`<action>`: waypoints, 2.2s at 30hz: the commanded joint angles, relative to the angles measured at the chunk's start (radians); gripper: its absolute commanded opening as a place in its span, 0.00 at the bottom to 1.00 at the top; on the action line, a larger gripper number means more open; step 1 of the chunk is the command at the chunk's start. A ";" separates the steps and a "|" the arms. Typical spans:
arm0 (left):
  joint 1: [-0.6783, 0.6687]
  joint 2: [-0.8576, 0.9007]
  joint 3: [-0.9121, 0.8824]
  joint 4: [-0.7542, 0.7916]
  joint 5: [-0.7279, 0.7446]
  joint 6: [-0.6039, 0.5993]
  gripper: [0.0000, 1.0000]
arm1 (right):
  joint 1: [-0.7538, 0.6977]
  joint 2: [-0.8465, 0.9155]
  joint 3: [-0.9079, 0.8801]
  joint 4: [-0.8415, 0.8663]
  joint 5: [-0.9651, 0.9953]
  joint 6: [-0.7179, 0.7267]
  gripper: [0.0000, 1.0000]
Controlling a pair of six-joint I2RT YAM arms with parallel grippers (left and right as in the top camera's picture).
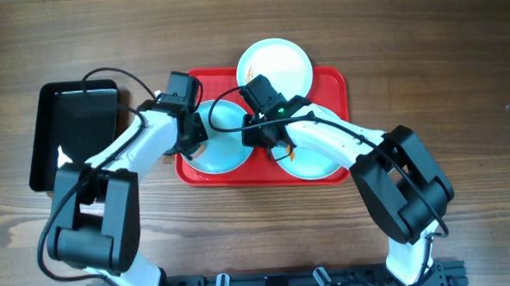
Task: Clean dirty plates on tray and stack at the side
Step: 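Scrub the lower-left plate with the sponge in the left gripper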
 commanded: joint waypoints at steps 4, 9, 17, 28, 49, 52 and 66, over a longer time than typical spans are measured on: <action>0.029 -0.184 -0.011 0.024 0.057 0.019 0.04 | -0.002 0.025 0.012 -0.005 0.024 -0.023 0.04; 0.029 -0.241 -0.011 0.080 0.269 0.018 0.04 | 0.001 0.025 0.012 -0.005 0.024 -0.023 0.04; 0.014 -0.177 -0.012 0.101 0.329 -0.020 0.04 | 0.033 0.025 0.012 0.008 0.024 -0.049 0.04; -0.054 -0.005 -0.012 0.214 0.340 -0.073 0.04 | 0.045 0.025 0.012 0.002 0.024 -0.060 0.04; -0.047 0.080 -0.012 0.228 0.065 -0.117 0.04 | 0.045 0.025 0.012 -0.002 0.024 -0.060 0.04; -0.018 0.080 -0.012 0.221 0.029 -0.117 0.04 | 0.046 0.025 0.012 -0.003 0.024 -0.060 0.04; 0.080 0.079 -0.012 0.102 0.160 -0.117 0.04 | 0.048 0.025 0.010 0.005 0.024 -0.059 0.04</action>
